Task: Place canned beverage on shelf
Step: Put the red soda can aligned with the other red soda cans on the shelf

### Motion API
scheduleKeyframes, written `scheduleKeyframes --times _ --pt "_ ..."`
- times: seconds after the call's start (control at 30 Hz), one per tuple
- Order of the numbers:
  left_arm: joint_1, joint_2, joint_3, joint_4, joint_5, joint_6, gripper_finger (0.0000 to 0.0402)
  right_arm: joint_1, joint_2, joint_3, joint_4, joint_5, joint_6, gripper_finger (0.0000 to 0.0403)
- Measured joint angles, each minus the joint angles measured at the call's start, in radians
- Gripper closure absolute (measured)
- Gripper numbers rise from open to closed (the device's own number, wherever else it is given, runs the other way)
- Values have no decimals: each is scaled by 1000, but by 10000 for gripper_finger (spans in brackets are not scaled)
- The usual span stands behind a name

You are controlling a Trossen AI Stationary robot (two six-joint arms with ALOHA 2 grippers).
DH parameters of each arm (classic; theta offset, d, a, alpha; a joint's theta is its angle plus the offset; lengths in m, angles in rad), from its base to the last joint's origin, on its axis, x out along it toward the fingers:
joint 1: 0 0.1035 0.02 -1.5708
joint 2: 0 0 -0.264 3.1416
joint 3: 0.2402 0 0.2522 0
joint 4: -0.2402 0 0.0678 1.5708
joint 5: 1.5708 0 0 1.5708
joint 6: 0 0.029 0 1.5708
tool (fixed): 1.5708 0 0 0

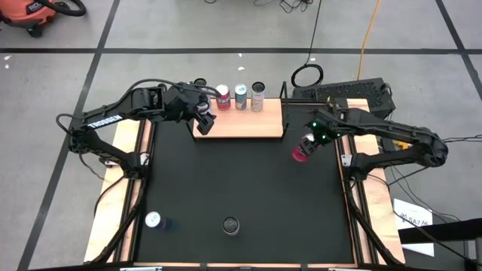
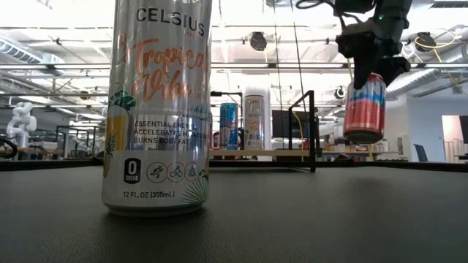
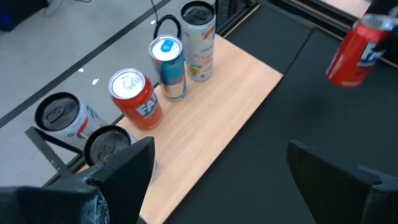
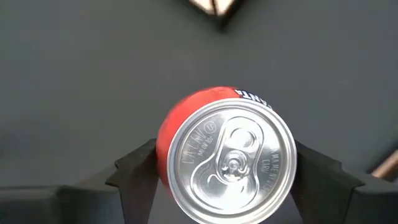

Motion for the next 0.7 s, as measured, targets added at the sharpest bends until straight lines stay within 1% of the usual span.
scheduleKeyframes --times 0.17,0.33,0.5,0.7 --pt "0 0 0 2 23 -10 42 105 35 0 66 -1 39 122" --pt "-15 0 0 6 24 -29 42 177 82 0 178 0 52 122" --pt "-40 21 0 36 29 -27 42 214 126 0 286 -2 57 122" --pt "-59 88 0 61 98 -6 42 225 168 0 413 -41 48 122"
